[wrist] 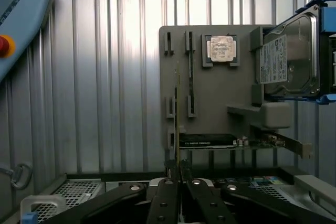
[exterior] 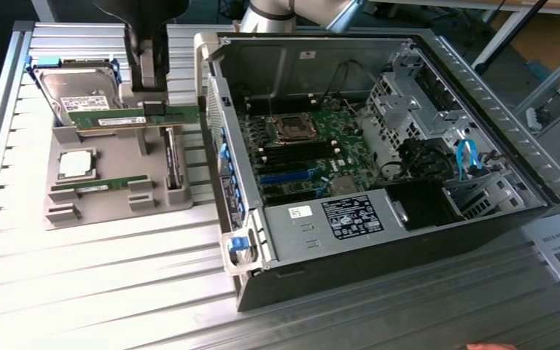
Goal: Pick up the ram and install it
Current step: 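Pick up the ram and move it above insertion slot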
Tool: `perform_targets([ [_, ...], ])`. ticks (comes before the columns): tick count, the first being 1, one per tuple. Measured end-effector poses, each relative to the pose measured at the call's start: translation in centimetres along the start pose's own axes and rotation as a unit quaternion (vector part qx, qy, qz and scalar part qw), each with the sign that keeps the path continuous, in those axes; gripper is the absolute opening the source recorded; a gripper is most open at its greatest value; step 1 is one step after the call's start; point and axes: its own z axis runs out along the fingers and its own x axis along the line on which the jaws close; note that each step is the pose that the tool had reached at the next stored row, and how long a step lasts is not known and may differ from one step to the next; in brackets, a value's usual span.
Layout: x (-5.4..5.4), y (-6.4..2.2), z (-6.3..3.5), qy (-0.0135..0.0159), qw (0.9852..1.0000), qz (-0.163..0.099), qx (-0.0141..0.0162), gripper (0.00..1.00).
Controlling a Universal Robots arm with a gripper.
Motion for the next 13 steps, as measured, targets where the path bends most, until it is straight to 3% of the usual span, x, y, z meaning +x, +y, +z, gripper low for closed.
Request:
perform_targets([
  [2,0.0,-0.31,-0.01,0.0000,1.0000,0.000,0.0000,0.12],
  [13,-0.1,-3.85,-0.17,0.0000,1.0000,0.000,0.0000,0.12],
])
